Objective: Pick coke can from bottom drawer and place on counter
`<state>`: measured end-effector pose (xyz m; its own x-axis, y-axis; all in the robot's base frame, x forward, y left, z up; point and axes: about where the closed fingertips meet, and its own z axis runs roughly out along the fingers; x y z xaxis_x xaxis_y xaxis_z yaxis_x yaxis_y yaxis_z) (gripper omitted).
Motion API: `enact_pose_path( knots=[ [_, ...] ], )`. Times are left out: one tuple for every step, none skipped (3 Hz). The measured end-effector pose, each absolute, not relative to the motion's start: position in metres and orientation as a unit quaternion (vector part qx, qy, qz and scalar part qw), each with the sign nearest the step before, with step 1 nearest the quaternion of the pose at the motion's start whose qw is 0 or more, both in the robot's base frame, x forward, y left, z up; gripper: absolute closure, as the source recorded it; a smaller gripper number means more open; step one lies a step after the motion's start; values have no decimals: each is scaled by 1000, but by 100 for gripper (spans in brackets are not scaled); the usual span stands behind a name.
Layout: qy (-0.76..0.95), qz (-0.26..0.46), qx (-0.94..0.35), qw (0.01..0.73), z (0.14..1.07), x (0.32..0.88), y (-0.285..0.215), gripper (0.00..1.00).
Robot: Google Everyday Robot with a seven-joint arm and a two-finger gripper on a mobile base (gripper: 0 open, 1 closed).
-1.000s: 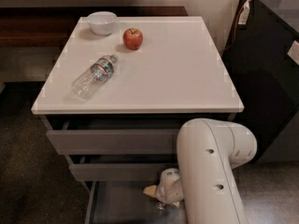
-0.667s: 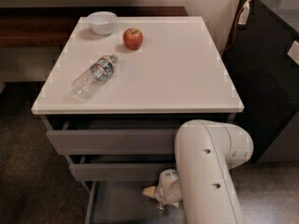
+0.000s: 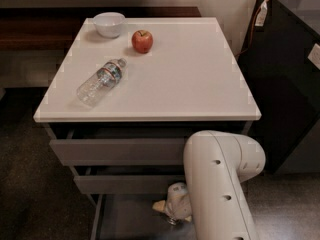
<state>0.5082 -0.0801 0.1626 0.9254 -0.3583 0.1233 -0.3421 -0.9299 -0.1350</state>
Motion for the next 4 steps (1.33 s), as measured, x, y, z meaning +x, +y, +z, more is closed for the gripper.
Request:
enact_pose_path(
  knots=[
    [175, -79, -980, 50, 159, 508, -81, 0],
    [160, -90, -982, 51, 150, 506, -79, 0],
    [159, -94, -982, 48, 145, 508, -81, 0],
    [163, -94, -981, 40, 141, 509, -88, 21]
  ],
)
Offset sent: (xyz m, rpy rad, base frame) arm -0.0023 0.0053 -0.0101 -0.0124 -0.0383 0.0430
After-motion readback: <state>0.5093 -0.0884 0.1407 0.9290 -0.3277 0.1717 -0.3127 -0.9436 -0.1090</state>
